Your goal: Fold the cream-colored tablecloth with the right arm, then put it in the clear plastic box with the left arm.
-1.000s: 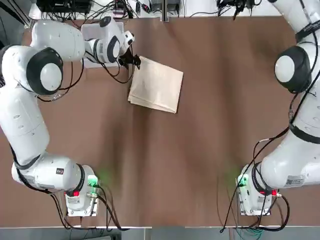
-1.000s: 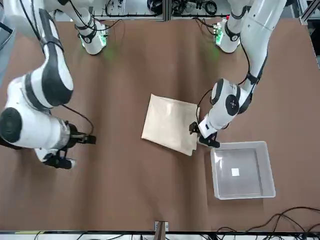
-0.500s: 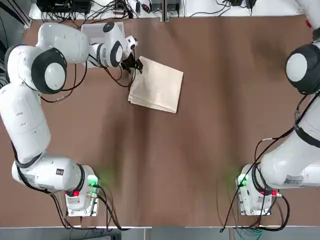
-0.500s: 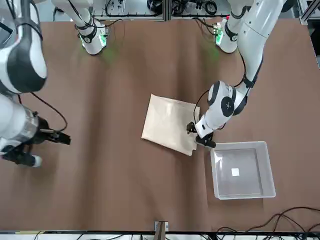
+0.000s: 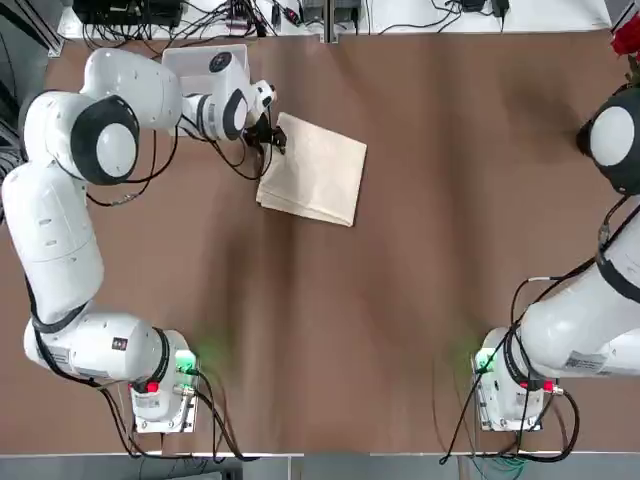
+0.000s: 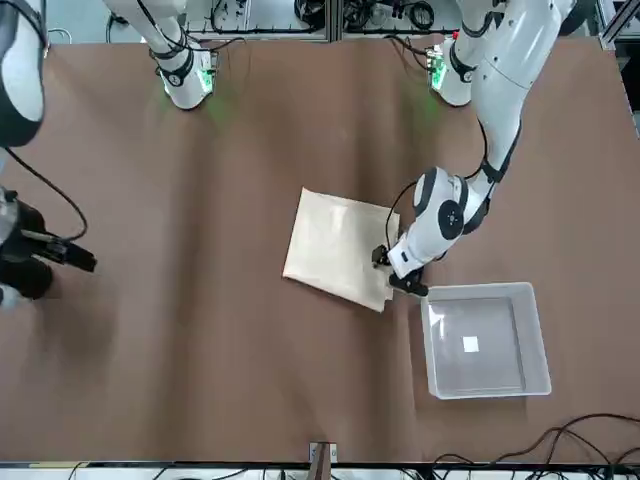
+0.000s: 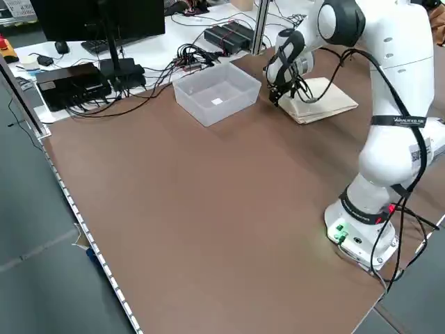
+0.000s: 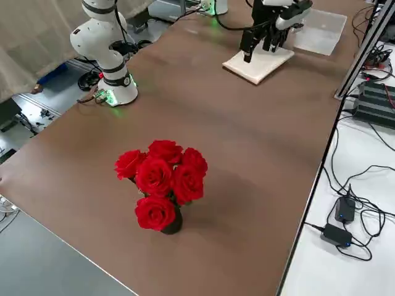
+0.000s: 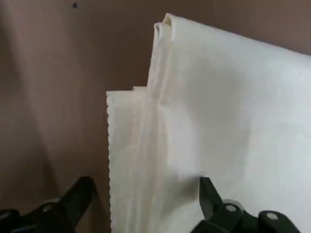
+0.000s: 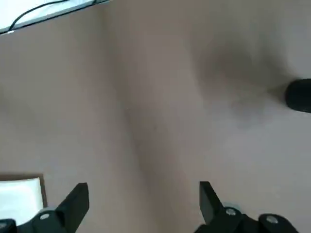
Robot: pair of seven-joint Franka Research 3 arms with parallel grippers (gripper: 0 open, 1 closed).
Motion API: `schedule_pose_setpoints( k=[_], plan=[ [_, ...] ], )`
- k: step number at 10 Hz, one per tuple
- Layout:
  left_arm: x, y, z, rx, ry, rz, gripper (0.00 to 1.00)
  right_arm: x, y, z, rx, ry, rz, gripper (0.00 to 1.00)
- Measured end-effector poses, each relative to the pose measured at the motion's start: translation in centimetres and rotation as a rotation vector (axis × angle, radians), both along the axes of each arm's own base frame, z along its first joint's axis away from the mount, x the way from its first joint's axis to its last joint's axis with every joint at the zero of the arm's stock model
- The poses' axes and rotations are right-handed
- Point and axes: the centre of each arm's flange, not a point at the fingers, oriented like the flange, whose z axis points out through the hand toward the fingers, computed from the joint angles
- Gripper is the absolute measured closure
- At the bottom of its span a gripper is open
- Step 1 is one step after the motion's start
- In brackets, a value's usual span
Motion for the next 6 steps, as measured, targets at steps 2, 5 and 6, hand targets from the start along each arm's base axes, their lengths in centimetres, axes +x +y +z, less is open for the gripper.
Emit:
schedule_pose_setpoints(
  k=[2, 5, 6],
  plan=[
    [0.2, -0.1, 0.2, -0.002, -0.004, 0.001, 0.16, -1.4, -1.7, 2.5, -0.005, -0.016, -0.010, 0.00],
    [0.2, -0.4, 0.3, -0.004, -0.008, -0.003, 0.67, -4.5, -2.1, 5.8, -0.028, -0.031, 0.008, 0.00],
    [0.2, -0.5, 0.4, -0.005, -0.009, -0.005, 0.80, -5.5, -2.6, 6.1, -0.036, -0.022, 0.019, 0.00]
  ],
)
